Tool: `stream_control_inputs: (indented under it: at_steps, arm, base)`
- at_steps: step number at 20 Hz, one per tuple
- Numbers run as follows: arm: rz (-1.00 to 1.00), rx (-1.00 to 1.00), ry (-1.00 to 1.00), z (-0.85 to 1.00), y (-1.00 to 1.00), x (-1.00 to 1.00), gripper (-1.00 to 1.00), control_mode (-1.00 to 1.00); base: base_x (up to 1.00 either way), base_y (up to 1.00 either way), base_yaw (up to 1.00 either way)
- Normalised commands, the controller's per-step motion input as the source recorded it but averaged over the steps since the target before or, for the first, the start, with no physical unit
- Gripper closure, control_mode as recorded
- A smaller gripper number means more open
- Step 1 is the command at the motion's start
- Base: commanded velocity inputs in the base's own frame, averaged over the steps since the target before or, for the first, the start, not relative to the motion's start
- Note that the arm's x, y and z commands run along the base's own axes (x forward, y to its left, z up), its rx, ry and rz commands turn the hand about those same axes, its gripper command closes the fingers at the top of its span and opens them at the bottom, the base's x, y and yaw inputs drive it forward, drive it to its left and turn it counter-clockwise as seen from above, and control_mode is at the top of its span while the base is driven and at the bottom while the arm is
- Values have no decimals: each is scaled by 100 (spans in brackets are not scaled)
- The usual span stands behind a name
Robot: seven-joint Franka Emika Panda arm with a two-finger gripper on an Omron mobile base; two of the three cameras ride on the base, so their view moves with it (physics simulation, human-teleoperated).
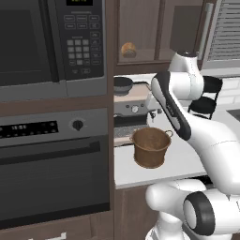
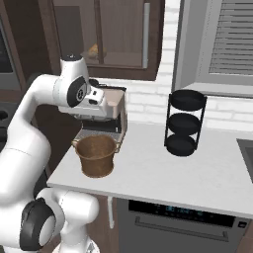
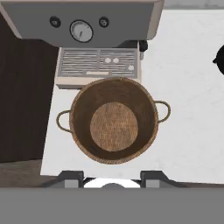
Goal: Open the cabinet, pick up the bread from the cabinet and place it in the basket. Then move the basket to the dining counter.
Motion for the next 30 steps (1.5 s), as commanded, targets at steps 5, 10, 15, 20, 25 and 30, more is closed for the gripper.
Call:
stream_control_inputs:
  at_steps: [5, 10, 15, 20, 25, 30]
  arm:
    - [0, 0, 0, 0, 0, -14, -100, -100]
    - [7, 0, -18, -3, -4, -50, -100, -100]
    - [6, 0, -39, 36, -11, -7, -100, -100]
    - [0, 0, -29, 62, -38, 0, -100, -100]
    - [-7, 0, -15, 57, -45, 0, -100, -100]
    - [-8, 0, -4, 55, -23, 0, -100, -100]
  base:
    - [0, 0, 0]
    - [0, 0, 0]
    - [0, 0, 0]
    - [0, 0, 0]
    - [0, 0, 0]
    - [0, 0, 0]
